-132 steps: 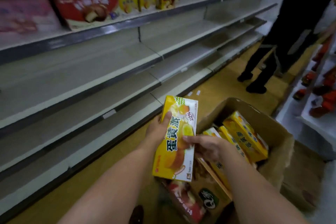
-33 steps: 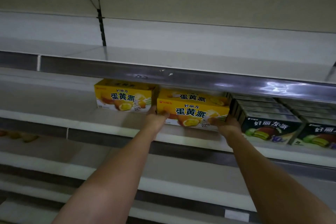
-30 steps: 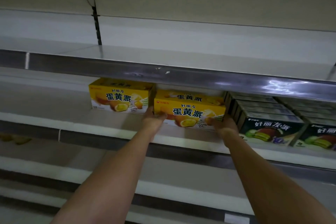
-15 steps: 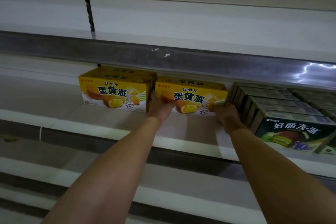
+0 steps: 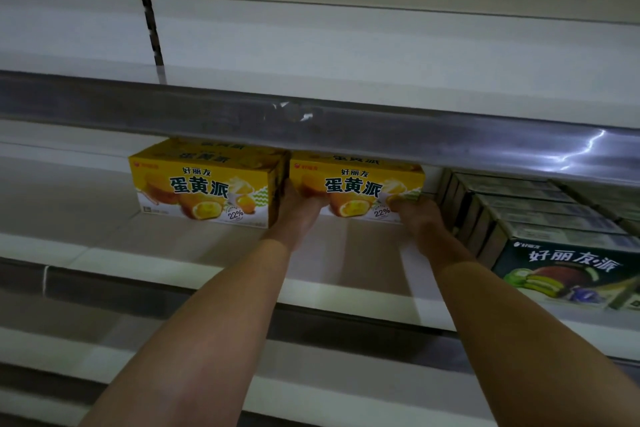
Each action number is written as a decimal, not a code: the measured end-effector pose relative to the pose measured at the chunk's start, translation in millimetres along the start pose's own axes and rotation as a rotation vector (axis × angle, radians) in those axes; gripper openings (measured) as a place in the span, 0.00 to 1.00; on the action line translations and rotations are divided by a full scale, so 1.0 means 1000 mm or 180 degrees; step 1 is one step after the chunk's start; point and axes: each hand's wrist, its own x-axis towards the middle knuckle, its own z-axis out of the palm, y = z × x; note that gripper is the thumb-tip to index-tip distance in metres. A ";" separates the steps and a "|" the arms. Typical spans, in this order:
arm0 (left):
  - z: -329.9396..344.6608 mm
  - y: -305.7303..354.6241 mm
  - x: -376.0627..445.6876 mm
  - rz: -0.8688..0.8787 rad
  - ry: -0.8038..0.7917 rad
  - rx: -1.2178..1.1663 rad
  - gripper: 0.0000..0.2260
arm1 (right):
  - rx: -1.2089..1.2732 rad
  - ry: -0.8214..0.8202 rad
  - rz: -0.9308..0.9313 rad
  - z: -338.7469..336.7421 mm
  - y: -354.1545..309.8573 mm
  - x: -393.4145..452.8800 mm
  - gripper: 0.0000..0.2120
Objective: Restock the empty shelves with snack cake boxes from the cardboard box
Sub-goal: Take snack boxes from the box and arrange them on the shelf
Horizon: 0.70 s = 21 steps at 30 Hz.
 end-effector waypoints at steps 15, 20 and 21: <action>0.000 0.003 -0.018 0.0326 0.0424 0.0394 0.19 | -0.0074 0.0063 0.0029 0.003 0.005 -0.009 0.15; -0.007 0.006 -0.040 0.0595 0.1453 0.0560 0.07 | 0.0060 -0.0031 -0.0204 0.007 0.003 -0.019 0.09; -0.010 0.007 -0.044 0.0539 0.1723 0.0448 0.07 | 0.0064 -0.0026 -0.0303 0.008 0.005 -0.020 0.08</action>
